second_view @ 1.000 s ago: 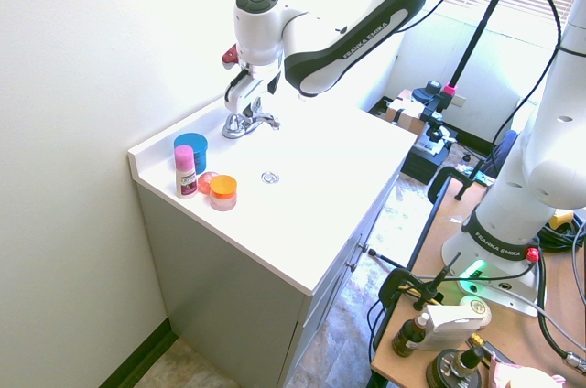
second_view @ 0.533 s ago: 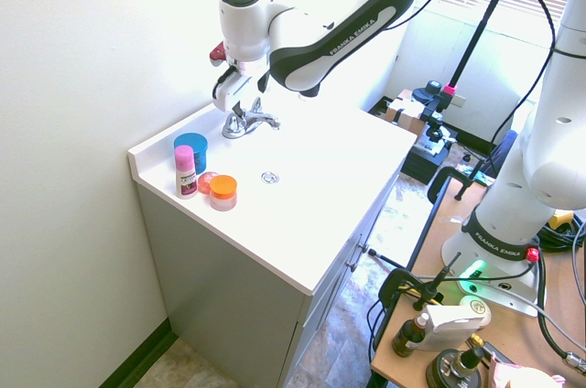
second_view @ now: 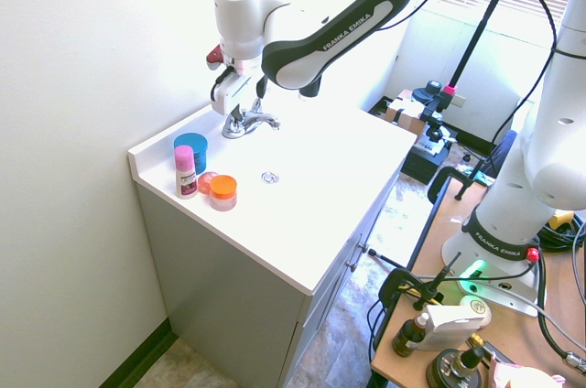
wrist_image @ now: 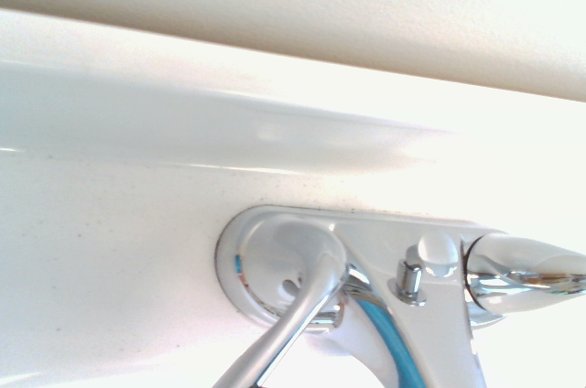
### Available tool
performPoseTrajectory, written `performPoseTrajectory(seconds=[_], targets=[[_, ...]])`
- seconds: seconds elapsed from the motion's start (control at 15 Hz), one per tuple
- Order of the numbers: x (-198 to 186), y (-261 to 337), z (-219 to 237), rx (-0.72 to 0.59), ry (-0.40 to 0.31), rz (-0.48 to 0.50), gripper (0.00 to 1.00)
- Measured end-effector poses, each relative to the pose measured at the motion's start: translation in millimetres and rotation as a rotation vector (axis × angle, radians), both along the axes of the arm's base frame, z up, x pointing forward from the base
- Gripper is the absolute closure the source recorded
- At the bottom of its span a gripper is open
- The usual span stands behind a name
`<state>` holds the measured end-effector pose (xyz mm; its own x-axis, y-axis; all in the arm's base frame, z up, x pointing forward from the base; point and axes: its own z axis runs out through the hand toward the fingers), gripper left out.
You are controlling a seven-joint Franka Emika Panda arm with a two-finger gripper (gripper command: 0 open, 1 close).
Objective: Turn off the hot water
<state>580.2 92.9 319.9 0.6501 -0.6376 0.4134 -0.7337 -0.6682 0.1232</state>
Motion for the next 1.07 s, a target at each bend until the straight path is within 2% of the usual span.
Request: performPoseTrajectory(seconds=[0.47,0.73,1.07], targets=[[-1.8,18.4,-7.0,0.013,0.003,0.011,0.0],[9.7,23.4,-6.2,0.022,-0.018,-0.009,0.0],[1.0,8.9,-22.0,-0.003,0.025,-0.006,0.0]])
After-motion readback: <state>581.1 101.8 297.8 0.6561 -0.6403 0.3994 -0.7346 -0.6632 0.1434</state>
